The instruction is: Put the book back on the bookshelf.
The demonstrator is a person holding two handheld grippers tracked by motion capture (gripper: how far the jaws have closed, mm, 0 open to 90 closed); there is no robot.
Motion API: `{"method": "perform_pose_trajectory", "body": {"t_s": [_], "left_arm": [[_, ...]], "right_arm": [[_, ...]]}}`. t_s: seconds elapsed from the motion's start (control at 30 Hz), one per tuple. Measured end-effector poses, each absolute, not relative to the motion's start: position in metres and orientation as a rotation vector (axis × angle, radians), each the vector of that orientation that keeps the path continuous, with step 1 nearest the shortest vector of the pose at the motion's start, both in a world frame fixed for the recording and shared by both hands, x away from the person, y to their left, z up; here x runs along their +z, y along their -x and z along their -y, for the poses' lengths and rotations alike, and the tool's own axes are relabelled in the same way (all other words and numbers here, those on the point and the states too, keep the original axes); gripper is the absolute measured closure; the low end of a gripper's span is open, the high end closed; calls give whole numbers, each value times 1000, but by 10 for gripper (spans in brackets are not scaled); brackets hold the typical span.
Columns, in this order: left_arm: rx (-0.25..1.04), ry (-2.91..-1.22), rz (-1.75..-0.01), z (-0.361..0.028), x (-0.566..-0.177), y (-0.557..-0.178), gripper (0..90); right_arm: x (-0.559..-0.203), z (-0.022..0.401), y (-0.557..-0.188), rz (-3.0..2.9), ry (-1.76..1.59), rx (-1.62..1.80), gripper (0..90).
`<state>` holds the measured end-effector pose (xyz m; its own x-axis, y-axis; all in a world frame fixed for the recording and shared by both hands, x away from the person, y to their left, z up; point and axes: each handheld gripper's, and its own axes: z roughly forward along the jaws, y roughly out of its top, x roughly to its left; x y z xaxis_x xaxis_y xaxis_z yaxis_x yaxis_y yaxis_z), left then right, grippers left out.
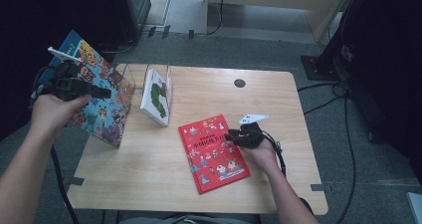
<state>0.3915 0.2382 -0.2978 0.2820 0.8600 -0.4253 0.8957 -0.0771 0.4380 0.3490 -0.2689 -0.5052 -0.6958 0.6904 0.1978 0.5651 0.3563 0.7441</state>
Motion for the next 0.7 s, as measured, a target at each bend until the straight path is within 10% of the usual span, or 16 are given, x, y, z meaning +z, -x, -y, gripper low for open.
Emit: {"method": "perform_pose_trajectory", "body": {"t_s": [0.7], "left_arm": [[-182,-1981,-1445,-178,-377,-376,516]], "right_arm": [[-507,275,-337,-2455,-1140,1250,586]]}}
